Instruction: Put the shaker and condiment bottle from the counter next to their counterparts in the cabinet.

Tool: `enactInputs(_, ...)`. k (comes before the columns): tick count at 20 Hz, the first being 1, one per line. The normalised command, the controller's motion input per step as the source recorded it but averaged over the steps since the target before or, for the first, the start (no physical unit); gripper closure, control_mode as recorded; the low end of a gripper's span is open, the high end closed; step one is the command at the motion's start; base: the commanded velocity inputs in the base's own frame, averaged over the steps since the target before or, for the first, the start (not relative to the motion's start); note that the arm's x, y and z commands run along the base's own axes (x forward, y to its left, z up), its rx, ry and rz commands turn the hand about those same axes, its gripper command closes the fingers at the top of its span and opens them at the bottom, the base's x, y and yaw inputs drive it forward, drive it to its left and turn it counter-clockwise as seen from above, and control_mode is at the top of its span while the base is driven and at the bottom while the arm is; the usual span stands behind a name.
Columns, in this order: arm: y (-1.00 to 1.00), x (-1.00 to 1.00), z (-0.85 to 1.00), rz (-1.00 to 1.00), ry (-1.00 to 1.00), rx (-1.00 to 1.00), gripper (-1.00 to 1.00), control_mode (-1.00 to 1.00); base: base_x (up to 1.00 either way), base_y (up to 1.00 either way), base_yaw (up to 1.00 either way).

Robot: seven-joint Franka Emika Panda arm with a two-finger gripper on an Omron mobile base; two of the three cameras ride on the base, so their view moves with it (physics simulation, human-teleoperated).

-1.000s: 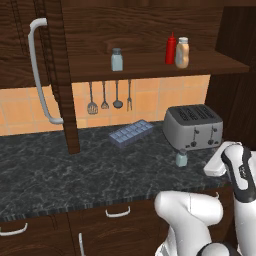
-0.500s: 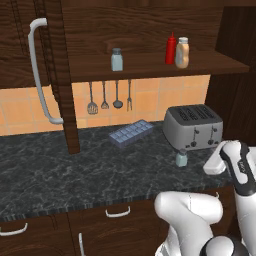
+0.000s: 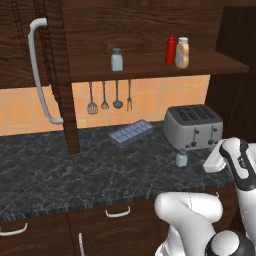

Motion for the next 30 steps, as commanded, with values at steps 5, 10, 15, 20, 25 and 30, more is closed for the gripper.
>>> enactInputs(5,0.00,0.01,0.00,0.00,0.00,0.03,-1.00,-1.00,0.00,0.00,0.00)
enactInputs(10,0.03,0.06,0.00,0.00,0.00,0.05,-1.00,-1.00,0.00,0.00,0.00)
enactInputs(15,0.14,0.04,-0.02,0.00,0.02,0.05,-1.00,-1.00,0.00,0.00,0.00)
enactInputs(20,0.01,0.05,-0.12,0.00,0.01,0.03,-1.00,-1.00,0.00,0.00,0.00)
enactInputs(25,0.03,0.12,-0.17,0.00,0.01,0.02,-1.00,-1.00,0.00,0.00,0.00)
enactInputs(30,0.04,0.21,-0.12,0.00,0.00,0.03,-1.00,-1.00,0.00,0.00,0.00)
